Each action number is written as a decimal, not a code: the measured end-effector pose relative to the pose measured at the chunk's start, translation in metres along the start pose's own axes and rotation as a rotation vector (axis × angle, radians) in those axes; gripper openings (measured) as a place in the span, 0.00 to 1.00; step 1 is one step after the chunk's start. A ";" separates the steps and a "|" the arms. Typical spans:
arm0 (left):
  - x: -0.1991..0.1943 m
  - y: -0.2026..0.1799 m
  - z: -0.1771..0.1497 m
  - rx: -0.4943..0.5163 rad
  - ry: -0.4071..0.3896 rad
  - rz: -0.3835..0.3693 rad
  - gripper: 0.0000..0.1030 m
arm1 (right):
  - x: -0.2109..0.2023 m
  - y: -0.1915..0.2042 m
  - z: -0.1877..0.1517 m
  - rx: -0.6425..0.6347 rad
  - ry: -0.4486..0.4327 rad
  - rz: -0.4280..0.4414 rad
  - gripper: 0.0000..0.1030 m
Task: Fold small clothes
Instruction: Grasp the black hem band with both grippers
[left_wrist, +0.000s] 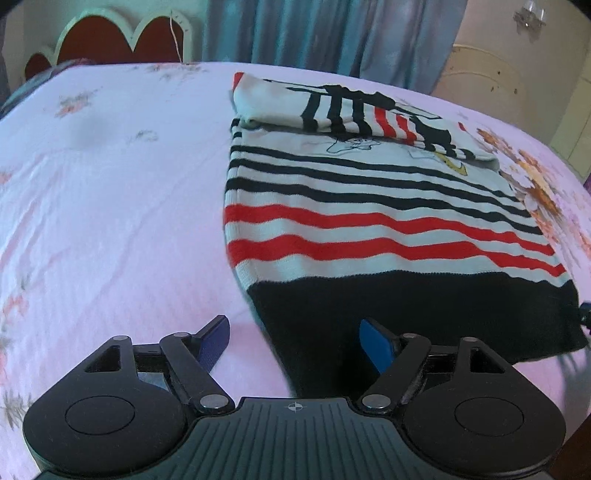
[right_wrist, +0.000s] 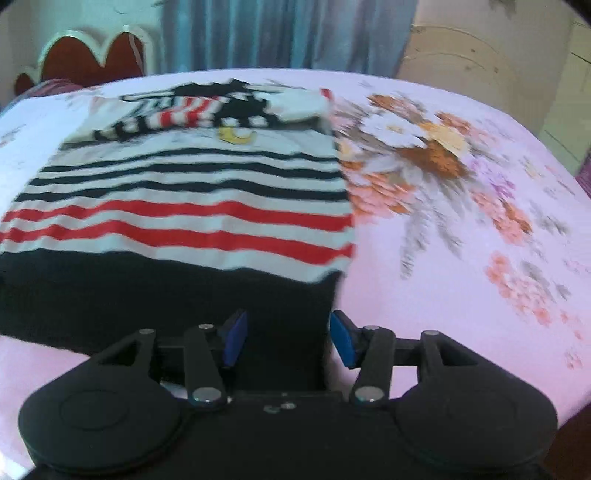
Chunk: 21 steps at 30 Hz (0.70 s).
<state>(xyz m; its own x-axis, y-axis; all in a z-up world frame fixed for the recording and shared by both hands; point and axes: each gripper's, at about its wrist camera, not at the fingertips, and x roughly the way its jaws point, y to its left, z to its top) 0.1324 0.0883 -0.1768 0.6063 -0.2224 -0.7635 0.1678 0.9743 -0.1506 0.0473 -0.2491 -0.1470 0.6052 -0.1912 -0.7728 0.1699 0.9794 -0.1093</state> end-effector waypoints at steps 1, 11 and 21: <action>0.000 0.000 -0.001 0.000 -0.002 -0.006 0.74 | 0.002 -0.004 -0.002 0.008 0.015 -0.005 0.45; 0.008 0.001 0.006 -0.067 0.043 -0.071 0.74 | 0.010 -0.020 0.004 0.103 0.040 0.077 0.30; 0.012 -0.013 0.006 -0.013 0.043 -0.059 0.74 | 0.012 -0.018 0.005 0.092 0.059 0.105 0.25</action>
<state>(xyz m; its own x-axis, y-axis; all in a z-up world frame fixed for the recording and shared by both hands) 0.1426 0.0727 -0.1803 0.5617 -0.2779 -0.7793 0.1919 0.9600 -0.2040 0.0555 -0.2695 -0.1514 0.5773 -0.0816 -0.8124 0.1807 0.9831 0.0297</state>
